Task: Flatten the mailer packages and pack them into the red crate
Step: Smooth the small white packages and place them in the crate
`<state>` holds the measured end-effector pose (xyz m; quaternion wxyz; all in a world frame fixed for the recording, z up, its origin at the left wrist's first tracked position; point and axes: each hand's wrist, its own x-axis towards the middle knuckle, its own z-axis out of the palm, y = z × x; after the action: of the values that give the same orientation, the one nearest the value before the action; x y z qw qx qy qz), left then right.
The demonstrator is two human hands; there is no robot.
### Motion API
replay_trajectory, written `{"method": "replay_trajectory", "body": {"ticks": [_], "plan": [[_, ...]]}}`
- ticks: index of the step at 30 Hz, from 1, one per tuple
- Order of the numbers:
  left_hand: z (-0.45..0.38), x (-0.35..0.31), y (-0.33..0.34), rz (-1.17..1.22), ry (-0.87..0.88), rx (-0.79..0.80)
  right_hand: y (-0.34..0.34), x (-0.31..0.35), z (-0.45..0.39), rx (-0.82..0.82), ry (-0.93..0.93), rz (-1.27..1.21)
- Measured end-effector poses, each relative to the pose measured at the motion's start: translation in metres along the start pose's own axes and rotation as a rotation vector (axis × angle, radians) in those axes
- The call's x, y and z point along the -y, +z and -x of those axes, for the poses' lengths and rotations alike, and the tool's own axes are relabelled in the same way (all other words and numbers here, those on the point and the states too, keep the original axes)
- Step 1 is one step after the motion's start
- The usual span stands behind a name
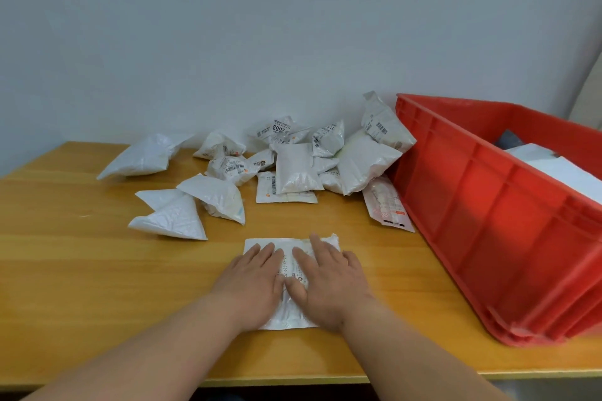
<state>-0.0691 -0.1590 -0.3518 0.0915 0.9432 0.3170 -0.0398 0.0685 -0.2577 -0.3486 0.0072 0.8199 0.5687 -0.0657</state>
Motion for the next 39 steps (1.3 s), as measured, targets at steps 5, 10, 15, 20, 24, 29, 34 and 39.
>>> {"method": "replay_trajectory", "body": {"ticks": [5,10,15,20,24,29,34,39], "plan": [[0.003,0.002,0.014,-0.018,-0.012,-0.029,0.008,-0.002,0.002,0.028,-0.005,-0.045],[0.004,0.001,0.014,-0.035,-0.023,-0.015,0.012,0.000,0.001,0.006,0.007,-0.043],[0.001,-0.001,0.005,-0.076,-0.033,0.049,0.007,0.000,0.000,0.055,0.016,-0.044],[-0.012,-0.008,-0.006,-0.015,-0.059,-0.066,-0.003,-0.005,-0.003,0.013,0.009,-0.065],[-0.012,-0.012,0.008,0.075,-0.064,-0.018,0.007,-0.007,0.003,0.019,0.024,-0.076],[-0.010,-0.007,0.016,0.064,-0.040,-0.069,0.010,-0.007,0.000,-0.001,0.022,-0.075],[-0.008,-0.009,0.016,0.054,-0.039,-0.068,0.011,-0.005,0.004,0.002,0.025,-0.056],[-0.014,-0.004,0.000,0.009,-0.007,0.067,-0.013,-0.007,-0.005,0.143,0.014,-0.086]]}}
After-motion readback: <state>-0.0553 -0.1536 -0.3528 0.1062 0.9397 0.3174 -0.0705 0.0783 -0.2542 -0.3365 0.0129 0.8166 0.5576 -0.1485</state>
